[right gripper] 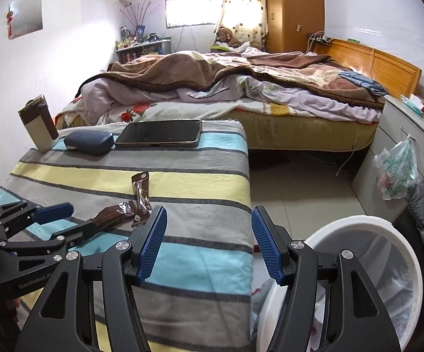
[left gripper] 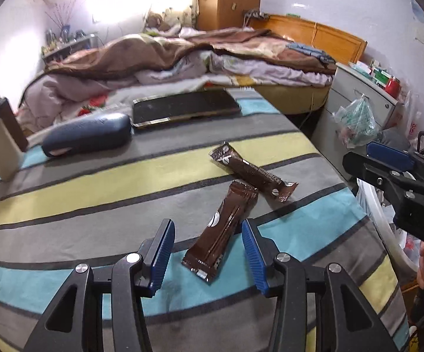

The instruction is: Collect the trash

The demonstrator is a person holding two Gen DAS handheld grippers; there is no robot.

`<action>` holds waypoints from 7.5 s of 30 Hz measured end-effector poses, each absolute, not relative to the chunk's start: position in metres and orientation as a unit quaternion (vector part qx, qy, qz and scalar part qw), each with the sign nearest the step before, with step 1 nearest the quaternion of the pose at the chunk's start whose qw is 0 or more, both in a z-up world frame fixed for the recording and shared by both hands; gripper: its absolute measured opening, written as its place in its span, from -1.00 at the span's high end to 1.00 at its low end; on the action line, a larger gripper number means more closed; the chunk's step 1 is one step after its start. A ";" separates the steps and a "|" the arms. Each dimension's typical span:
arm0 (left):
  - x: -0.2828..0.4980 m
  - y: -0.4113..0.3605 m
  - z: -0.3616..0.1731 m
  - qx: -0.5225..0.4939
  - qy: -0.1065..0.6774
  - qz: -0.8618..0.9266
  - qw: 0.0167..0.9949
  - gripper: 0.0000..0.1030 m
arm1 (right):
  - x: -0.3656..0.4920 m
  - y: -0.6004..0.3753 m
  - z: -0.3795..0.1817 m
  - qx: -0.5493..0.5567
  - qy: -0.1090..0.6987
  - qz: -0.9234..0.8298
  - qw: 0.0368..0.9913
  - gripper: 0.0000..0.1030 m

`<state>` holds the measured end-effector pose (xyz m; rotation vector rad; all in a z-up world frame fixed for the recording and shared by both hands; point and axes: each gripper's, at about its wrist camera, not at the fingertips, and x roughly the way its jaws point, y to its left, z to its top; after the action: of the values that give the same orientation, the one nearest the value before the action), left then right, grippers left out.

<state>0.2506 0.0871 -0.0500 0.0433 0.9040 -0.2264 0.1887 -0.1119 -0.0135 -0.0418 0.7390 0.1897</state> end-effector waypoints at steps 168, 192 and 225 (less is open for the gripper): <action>0.087 -0.098 0.004 0.032 0.327 -0.161 0.931 0.02 | 0.037 -0.242 -0.002 0.055 0.298 -0.087 0.949 0.07; 0.027 -0.088 0.010 0.041 0.279 -0.152 0.947 -0.24 | -0.009 -0.225 -0.001 0.064 0.256 -0.107 0.958 -0.03; 0.023 -0.085 0.015 0.041 0.275 -0.146 0.949 -0.24 | -0.013 -0.221 -0.001 0.067 0.255 -0.106 0.959 -0.03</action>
<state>0.0225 -0.0850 0.0146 0.0835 0.5600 -0.2965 -0.0135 -0.2213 -0.0012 0.1350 0.5175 -0.2151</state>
